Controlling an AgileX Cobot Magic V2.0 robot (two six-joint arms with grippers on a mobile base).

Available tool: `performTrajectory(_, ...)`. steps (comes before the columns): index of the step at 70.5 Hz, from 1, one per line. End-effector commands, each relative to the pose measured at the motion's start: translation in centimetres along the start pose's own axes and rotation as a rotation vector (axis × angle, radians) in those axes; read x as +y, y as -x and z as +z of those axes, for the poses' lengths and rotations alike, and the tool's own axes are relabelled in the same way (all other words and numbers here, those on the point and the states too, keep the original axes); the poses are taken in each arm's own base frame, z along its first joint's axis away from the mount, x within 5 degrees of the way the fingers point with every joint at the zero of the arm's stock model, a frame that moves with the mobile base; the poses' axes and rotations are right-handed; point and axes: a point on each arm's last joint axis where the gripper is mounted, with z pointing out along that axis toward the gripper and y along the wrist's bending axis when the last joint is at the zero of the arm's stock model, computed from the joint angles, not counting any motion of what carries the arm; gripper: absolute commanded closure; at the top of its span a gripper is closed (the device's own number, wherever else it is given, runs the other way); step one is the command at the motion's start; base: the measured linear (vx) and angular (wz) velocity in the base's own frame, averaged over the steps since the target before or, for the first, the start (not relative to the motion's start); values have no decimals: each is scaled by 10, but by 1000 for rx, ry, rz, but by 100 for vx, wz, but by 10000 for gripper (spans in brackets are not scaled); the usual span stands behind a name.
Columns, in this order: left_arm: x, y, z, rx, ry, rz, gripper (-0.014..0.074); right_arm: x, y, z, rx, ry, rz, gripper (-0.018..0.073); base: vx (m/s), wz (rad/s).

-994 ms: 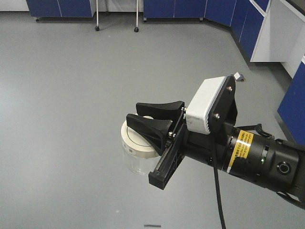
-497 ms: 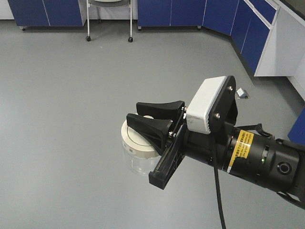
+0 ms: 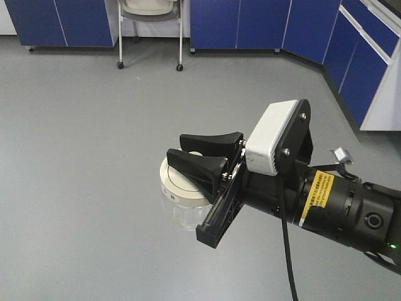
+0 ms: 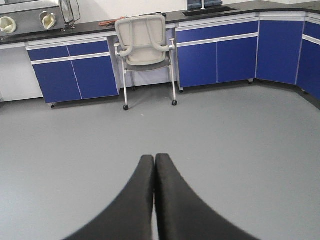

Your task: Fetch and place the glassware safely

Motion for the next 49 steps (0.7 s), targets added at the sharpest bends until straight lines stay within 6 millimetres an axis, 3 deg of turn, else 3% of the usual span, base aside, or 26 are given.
performTrajectory(1, 0, 14, -1, -84, -6, -9, 603, 2, 25, -4, -137, 23, 2, 563, 53, 8)
performTrajectory(49, 0, 14, -1, -84, -6, -9, 603, 2, 25, -4, -137, 23, 2, 563, 53, 2)
